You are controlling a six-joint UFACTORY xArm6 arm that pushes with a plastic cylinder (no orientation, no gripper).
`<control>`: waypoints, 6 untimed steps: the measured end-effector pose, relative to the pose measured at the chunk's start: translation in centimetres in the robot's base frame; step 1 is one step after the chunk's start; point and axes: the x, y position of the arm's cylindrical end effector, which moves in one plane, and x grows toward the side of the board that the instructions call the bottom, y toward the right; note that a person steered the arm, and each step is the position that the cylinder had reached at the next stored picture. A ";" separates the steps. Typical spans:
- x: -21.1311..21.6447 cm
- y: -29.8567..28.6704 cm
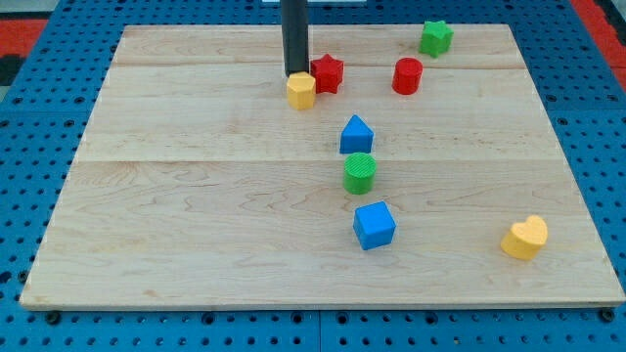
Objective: Push the yellow hexagon towards right
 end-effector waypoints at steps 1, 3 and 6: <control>0.1 -5.7; 4.7 -0.8; 2.8 4.9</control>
